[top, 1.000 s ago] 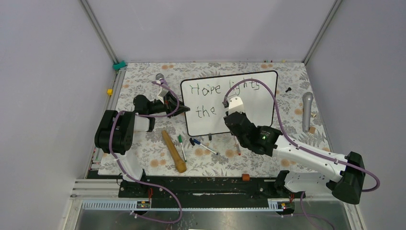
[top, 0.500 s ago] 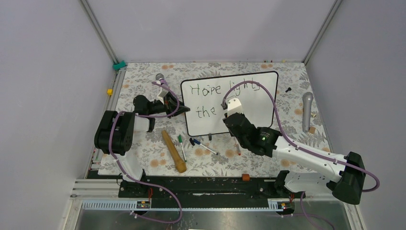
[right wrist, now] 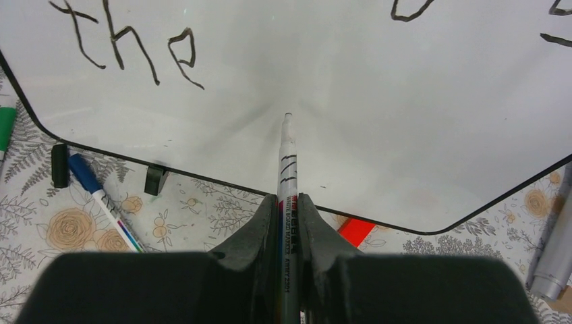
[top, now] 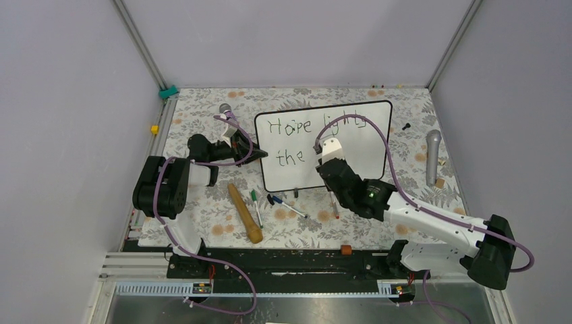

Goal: Write a sentence on the whiteboard

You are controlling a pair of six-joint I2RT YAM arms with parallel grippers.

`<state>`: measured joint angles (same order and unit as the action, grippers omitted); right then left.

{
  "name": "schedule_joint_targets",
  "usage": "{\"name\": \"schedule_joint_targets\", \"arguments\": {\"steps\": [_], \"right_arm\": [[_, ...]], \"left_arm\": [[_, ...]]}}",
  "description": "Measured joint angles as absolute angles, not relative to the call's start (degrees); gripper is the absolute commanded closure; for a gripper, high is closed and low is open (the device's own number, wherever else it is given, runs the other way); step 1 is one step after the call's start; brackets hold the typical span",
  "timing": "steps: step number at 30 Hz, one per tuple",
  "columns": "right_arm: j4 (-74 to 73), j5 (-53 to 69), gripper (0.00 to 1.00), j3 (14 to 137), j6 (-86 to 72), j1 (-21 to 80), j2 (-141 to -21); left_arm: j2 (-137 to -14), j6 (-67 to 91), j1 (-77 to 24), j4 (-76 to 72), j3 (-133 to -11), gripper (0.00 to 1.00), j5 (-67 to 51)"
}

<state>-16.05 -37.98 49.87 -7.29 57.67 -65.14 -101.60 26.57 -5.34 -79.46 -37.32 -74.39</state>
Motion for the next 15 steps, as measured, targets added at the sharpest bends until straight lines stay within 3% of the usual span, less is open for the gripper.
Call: {"name": "schedule_joint_targets", "arguments": {"steps": [15], "right_arm": [[-16.03,-36.84,1.00,53.21,-7.01,54.02,-66.94]], "left_arm": [[-101.60,26.55,-5.34,-79.46,-37.32,1.00,-74.41]]}}
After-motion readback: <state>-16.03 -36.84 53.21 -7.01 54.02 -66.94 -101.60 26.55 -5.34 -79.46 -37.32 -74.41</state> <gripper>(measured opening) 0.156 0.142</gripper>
